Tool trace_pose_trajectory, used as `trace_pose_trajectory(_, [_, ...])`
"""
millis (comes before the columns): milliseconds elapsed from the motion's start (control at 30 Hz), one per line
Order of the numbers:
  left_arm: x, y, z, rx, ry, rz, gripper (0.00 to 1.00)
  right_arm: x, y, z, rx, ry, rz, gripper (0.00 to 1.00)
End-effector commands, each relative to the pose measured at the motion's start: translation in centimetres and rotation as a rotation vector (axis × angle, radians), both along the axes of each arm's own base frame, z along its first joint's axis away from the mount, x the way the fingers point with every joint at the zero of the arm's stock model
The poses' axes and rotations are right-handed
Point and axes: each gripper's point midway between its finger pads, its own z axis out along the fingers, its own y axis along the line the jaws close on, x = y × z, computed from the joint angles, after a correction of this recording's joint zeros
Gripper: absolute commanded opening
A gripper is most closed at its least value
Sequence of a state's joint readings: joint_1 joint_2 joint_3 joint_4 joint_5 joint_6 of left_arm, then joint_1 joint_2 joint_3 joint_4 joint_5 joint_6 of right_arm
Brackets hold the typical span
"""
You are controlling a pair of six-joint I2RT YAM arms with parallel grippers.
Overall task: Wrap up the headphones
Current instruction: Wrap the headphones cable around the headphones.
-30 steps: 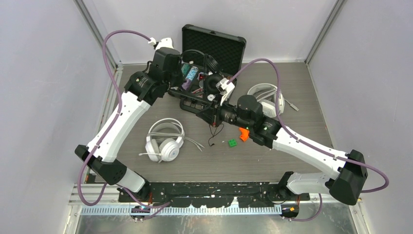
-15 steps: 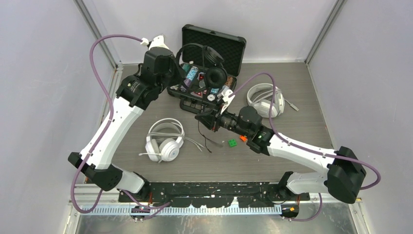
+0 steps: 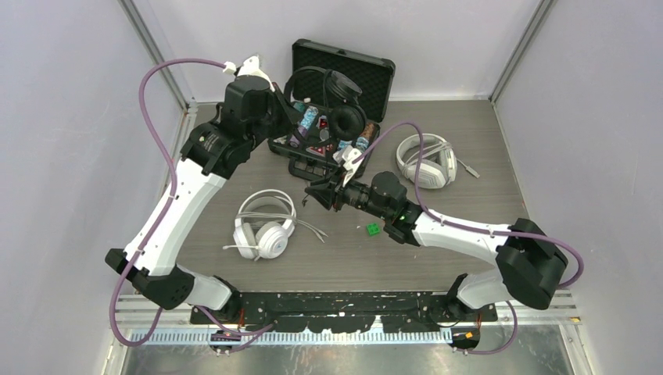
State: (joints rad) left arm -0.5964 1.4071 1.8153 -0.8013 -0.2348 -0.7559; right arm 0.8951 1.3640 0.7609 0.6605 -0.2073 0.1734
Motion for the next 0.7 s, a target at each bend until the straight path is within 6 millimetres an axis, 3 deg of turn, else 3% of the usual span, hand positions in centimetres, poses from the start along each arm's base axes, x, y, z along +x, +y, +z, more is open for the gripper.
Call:
trace_pose_trajectory(0, [-0.8, -0.2, 4.4, -0.114, -0.099, -0.016, 0.0, 1.1, 0.7, 2.4, 0.041, -0.117, -0.024, 0.32])
trace_pose_trajectory(267, [-1.3, -0.3, 5.3, -0.131, -0.109, -0.034, 0.0, 2.4, 0.5, 2.2, 0.058, -0.129, -0.066, 0.35])
trace_pose_trajectory(500, [-1.9, -0.4, 6.0, -0.14, -0.116, -0.06, 0.0, 3.3, -0.6, 0.4, 0.058, -0.095, -0.104, 0.24])
trace_pose_trajectory(667, [-2.8, -1.6, 6.9, -0.139, -0.133, -0.159, 0.0, 3.6, -1.9, -1.2, 0.069, -0.054, -0.135, 0.18])
